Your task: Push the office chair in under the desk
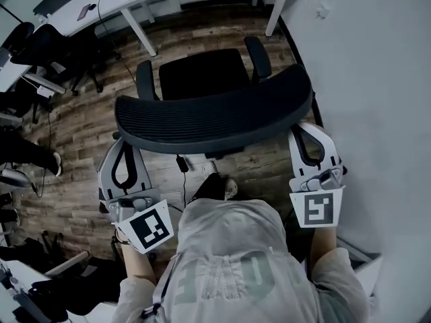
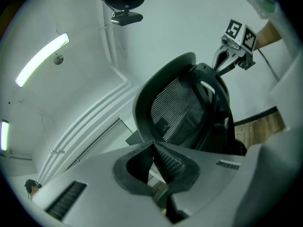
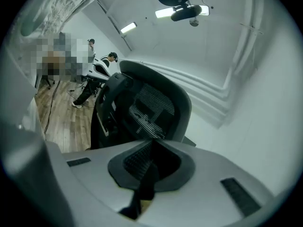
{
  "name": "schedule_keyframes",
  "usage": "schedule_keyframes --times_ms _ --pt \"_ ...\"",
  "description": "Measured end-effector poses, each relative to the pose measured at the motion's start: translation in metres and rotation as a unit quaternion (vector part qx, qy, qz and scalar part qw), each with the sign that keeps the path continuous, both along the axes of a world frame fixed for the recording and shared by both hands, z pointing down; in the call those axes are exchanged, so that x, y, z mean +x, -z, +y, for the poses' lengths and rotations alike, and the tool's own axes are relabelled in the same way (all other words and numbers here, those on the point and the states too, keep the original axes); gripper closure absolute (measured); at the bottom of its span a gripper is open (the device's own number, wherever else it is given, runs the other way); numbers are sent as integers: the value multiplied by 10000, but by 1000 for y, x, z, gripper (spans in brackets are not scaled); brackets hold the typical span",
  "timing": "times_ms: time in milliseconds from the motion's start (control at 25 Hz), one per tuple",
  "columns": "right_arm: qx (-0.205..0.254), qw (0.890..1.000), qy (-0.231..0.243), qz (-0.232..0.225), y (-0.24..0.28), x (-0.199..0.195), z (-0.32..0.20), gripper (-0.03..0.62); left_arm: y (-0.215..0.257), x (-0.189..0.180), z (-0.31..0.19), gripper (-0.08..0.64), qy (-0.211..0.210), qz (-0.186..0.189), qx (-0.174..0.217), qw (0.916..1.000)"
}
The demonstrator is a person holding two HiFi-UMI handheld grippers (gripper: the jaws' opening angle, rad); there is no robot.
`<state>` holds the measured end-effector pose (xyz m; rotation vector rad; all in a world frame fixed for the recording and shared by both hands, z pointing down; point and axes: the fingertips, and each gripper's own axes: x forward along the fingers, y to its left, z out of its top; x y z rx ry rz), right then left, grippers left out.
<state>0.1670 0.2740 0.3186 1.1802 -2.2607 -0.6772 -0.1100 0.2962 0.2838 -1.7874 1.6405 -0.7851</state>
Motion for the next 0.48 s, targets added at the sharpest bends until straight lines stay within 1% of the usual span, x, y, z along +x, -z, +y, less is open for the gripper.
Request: schedule_keyframes --times_ms 80,200,280,400,480 --pt "-48 9999 -137 91 0 6 -18 574 0 -12 -15 546 79 -35 -19 10000" --pt "-160 9994 -296 95 -3 5 -36 574 -7 -21 -33 545 23 -23 -166 9999" --pt "-277 9989 -359 121 -7 -1 -44 574 -13 -27 -43 546 -31 25 -281 9996" --pt "-278 9983 -433 289 -6 -6 -55 574 -16 -35 -59 546 -124 133 -373 9991" --pt "-291 9978 -476 346 -5 -4 -62 574 -15 -39 -66 546 -111 217 -405 9989"
